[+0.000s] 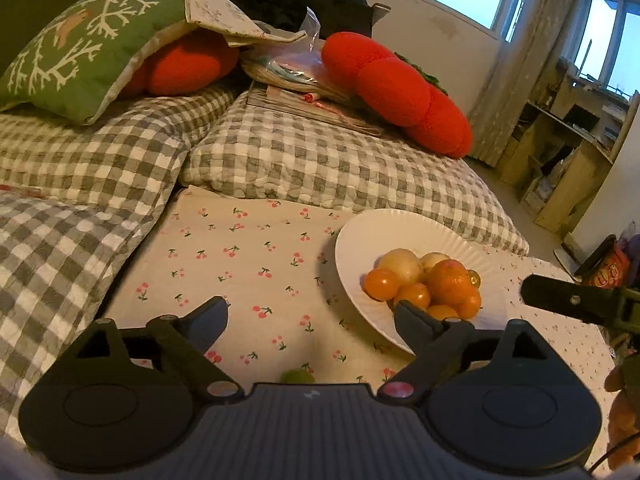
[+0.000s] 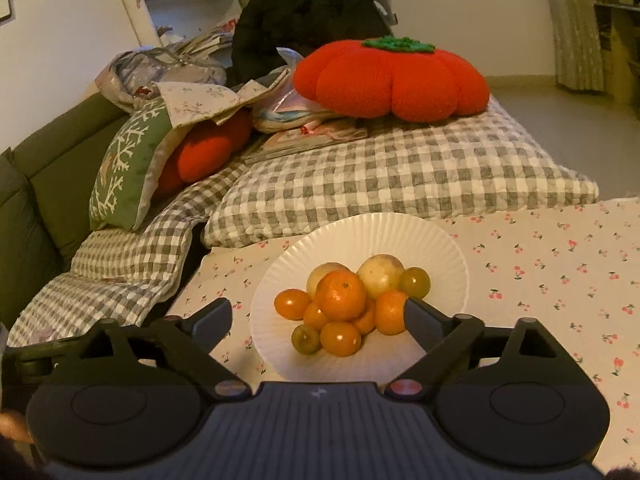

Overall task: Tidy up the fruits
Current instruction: 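Move both open tools back toward the loose fruits on the sheet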

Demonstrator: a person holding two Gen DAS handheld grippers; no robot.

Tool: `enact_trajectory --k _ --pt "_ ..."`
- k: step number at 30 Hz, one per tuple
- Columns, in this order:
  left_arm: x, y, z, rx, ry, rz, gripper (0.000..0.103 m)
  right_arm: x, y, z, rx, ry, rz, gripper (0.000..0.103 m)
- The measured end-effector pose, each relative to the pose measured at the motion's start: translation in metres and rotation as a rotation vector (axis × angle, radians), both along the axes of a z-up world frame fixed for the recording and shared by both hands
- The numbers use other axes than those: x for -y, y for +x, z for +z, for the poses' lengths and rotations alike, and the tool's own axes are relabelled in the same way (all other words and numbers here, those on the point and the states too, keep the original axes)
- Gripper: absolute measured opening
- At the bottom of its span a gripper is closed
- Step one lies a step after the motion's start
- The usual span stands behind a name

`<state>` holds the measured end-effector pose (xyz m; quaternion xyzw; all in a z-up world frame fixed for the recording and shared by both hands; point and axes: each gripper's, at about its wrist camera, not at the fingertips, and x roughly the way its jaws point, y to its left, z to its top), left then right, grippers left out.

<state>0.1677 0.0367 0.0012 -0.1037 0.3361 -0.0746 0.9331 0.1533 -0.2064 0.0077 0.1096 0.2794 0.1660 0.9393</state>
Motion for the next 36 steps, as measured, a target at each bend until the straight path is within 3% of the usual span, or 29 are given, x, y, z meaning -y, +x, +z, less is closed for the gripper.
enact_trajectory --k 5,18,29,36 --pt "0.002 -0.011 -0.004 -0.026 0.015 0.002 0.09 -0.004 -0.018 -0.001 -0.008 0.007 0.02 0.097" --pt "0.006 -0.043 -0.011 -0.064 0.062 0.026 0.096 -0.032 -0.056 -0.012 -0.032 -0.099 0.094 0.102" --pt "0.024 -0.068 -0.024 -0.081 0.207 0.022 0.097 -0.043 -0.076 -0.027 -0.07 -0.175 0.104 0.102" --pt "0.027 -0.085 -0.027 -0.081 0.213 0.006 0.097 -0.041 -0.089 -0.032 -0.066 -0.198 0.102 0.102"
